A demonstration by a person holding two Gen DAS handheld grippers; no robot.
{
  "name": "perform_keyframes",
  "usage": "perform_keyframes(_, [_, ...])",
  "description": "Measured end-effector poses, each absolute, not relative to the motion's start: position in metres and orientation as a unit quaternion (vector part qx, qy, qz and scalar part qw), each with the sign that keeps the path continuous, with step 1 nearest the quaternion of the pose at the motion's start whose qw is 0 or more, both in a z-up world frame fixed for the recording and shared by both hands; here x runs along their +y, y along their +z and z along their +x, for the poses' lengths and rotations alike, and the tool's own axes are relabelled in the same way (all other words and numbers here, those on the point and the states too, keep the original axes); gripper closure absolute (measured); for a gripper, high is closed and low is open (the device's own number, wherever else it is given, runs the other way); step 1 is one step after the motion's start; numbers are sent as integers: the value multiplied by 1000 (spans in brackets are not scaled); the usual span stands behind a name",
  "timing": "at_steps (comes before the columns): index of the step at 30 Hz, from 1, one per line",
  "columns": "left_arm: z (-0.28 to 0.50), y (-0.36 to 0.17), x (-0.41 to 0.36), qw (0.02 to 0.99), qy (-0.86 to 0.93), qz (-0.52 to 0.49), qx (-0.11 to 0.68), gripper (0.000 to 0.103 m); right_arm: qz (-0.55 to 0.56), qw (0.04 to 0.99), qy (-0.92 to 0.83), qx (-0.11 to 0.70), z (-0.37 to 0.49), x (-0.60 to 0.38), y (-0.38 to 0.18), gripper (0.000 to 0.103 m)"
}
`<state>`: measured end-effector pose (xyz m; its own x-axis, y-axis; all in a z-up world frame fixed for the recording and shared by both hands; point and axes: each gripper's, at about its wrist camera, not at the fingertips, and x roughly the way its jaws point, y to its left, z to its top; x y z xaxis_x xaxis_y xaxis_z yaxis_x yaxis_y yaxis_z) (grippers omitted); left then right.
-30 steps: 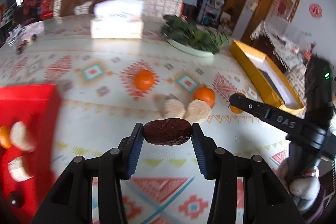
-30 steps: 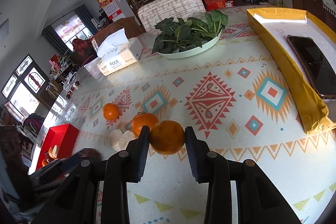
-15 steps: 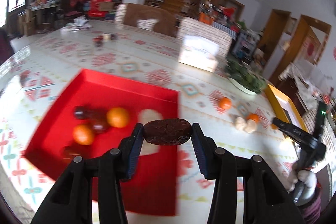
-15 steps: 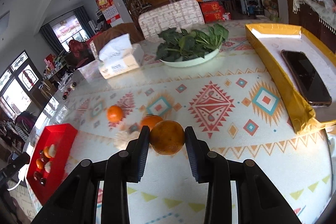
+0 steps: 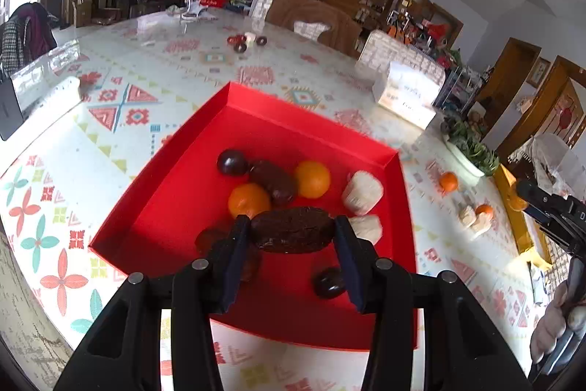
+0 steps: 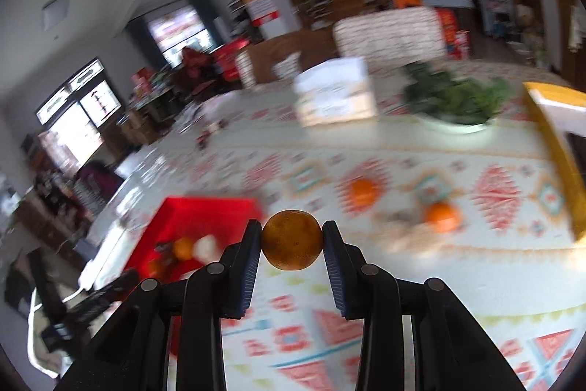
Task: Organize fruits
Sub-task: 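Carry the date and tangerine into the red tray and open both tools, then withdraw both open tools from the red tray toward the remaining fruit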
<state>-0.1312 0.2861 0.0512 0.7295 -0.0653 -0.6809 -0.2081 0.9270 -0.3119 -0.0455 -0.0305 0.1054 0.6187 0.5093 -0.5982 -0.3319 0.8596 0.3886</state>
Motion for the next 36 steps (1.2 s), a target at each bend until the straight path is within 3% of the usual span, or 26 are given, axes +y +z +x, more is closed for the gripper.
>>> perform_keyframes(16, [-126,38,288,912,23,-170,374,57,45,828,343,441,-35,130,57,65])
perform_keyframes(27, [-133,47,310,910,30,-210,355,49,45,820,340,458,-25,146,42,64])
perform_keyframes(36, [-138,55,306,913,27,-205,352,43,55,834,337,434,-32,134,61,60])
